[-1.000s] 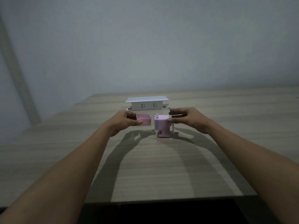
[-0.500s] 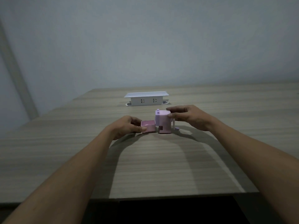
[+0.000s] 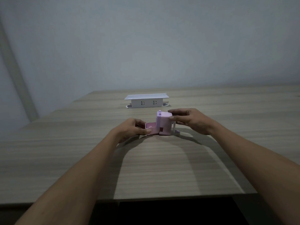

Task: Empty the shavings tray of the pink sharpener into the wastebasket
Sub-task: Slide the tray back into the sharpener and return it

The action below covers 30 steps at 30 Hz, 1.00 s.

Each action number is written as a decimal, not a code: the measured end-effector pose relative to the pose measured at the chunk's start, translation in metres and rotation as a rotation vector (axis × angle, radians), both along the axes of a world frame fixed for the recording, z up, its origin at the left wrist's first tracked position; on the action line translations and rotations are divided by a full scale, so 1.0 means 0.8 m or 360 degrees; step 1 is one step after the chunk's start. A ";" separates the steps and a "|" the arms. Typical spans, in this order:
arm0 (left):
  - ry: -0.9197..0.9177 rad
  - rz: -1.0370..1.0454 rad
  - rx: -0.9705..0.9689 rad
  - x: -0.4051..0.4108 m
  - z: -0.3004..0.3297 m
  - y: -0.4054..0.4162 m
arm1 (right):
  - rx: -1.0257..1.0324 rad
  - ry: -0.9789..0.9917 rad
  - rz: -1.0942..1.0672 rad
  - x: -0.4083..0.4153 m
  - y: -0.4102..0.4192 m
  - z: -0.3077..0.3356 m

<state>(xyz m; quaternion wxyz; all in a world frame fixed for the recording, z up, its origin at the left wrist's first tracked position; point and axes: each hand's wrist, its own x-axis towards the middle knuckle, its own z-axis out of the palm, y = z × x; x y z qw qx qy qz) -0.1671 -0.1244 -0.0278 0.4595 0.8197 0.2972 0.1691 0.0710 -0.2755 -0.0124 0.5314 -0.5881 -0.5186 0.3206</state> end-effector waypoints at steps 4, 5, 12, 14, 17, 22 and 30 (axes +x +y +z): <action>-0.0077 -0.0024 -0.0091 0.000 0.001 -0.008 | -0.0018 -0.0032 0.0037 -0.002 0.004 0.002; -0.0088 -0.0032 -0.0109 0.000 0.000 -0.008 | -0.0019 -0.0031 0.0046 -0.001 0.005 0.002; -0.0171 -0.0062 -0.0153 0.017 -0.008 -0.023 | 0.0015 0.0055 0.0043 -0.001 0.011 -0.007; -0.0137 -0.0065 -0.0095 0.029 -0.007 -0.029 | 0.0028 0.0081 0.0021 -0.001 0.012 -0.010; -0.0158 -0.0075 -0.0114 0.034 -0.005 -0.031 | 0.0053 0.0018 0.0004 -0.002 0.012 -0.010; -0.0164 -0.0067 -0.0154 0.032 -0.023 -0.029 | 0.0022 -0.0036 0.0007 -0.008 0.000 -0.038; -0.0091 -0.0027 -0.0136 0.086 0.026 0.071 | -0.0016 -0.0150 -0.0072 0.045 0.096 -0.016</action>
